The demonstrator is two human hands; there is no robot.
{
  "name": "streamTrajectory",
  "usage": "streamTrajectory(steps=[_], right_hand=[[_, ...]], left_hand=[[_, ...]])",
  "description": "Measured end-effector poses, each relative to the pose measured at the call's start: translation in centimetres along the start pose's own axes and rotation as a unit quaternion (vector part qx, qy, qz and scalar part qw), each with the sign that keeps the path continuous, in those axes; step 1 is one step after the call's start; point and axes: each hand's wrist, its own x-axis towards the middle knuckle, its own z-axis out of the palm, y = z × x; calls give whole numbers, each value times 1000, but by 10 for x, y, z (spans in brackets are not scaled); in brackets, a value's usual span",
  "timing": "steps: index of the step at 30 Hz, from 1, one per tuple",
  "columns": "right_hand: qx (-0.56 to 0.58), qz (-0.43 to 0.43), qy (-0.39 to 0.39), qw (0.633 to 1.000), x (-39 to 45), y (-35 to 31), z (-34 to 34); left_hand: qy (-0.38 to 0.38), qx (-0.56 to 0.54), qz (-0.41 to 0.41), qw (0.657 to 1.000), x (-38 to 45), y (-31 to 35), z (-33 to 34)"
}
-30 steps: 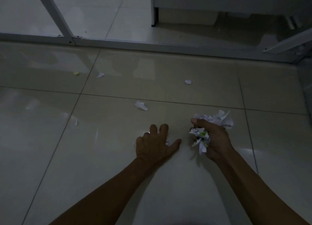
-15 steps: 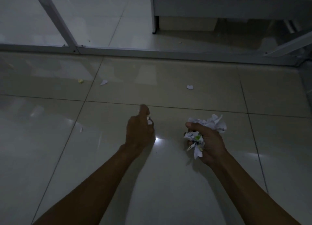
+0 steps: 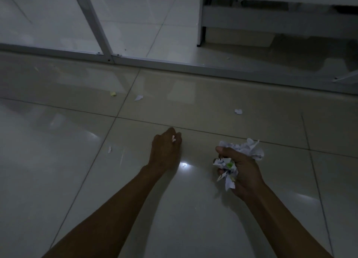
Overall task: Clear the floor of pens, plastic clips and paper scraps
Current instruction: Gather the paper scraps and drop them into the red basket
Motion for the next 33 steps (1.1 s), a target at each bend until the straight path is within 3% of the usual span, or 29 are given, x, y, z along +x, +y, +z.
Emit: streamTrajectory(steps=[2,4,6,8,10,12,14,17,21,26,28,31,33], right_hand=[[4,9,-13,1000,1,4,8],[2,20,-26,999,4,11,19],[-4,31,-36,999,5,18,30],[-9,41,-43,998,5,25,41],[-13,54,-58,997,5,32,50],[-22,67,-71,995,6,37,58],[-32,69,-74,994,7,41,67],[-36,68,-82,994,8,43,75],[-45,63,-87,993,9,43,81],[-47,54,-83,994,14,49,82],[-48,48,-82,994,16,52,83],[-50,38,-72,995,18,52,86],[-54,33,-70,996,20,51,88]], left_hand=[[38,-157,-100,982,-4,-10,-14],[67,-340,-221,912,-9,-20,-31],[106,-399,-283,866,-12,-36,-52],[144,-362,-292,874,-16,-59,-73],[161,-277,-258,912,-20,-79,-93],[132,-123,-211,961,-23,-94,-109],[79,21,-184,980,-27,-107,-119],[30,185,-156,970,-31,-110,-123],[9,275,-135,952,-29,-110,-115],[-53,433,-140,889,-26,-99,-109],[-75,423,-140,892,-20,-99,-113],[-51,253,-165,952,-2,-112,-122],[-38,162,-176,970,15,-117,-127]])
